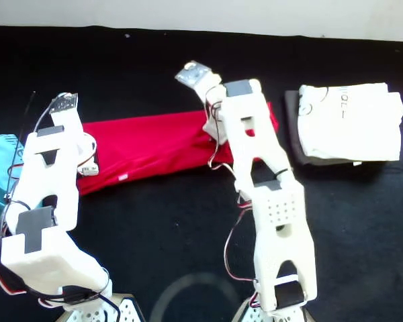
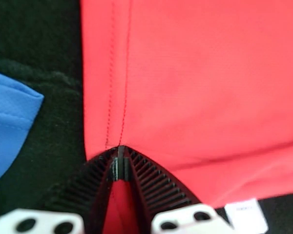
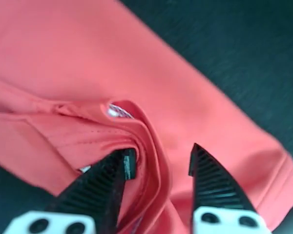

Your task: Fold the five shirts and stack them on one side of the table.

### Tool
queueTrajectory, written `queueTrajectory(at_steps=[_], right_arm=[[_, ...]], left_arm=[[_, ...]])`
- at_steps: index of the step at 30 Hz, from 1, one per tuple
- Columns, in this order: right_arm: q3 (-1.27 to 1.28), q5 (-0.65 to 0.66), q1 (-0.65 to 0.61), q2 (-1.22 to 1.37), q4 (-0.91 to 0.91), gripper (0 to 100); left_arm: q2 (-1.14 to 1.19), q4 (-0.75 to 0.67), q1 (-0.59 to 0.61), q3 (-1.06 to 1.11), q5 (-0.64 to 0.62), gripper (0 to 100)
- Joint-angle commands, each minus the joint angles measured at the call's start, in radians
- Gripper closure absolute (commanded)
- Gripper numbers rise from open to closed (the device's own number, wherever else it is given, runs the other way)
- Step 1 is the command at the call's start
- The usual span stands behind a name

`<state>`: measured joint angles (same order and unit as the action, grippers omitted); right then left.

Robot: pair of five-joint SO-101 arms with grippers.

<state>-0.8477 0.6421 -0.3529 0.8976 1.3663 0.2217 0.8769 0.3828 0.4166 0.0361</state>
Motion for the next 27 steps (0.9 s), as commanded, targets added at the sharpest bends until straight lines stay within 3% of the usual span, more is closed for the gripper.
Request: queueTrajectory(at_steps=[1, 8, 16, 19, 22, 27], right_arm=[[-0.176, -0.008, 0.044, 0.061, 0.004, 80.7], [-0.498, -0.224, 0.148, 0.131, 0.038, 80.5], [-0.757, -0.244, 0.147, 0.134, 0.303, 80.7], [-0.783, -0.244, 0.120, 0.137, 0.380, 84.3], [-0.782, -0.245, 0.059, 0.137, 0.395, 98.8], [-0.768, -0.249, -0.116, 0.143, 0.398, 96.9]], left_arm=[[0.002, -0.043, 0.007, 0.002, -0.006, 99], [0.002, -0.043, 0.007, 0.002, -0.008, 99], [0.002, -0.043, 0.007, 0.002, -0.008, 99], [0.002, -0.043, 0.007, 0.002, -0.008, 99], [0.002, -0.043, 0.007, 0.002, -0.008, 99], [0.002, -0.043, 0.007, 0.002, -0.008, 99]])
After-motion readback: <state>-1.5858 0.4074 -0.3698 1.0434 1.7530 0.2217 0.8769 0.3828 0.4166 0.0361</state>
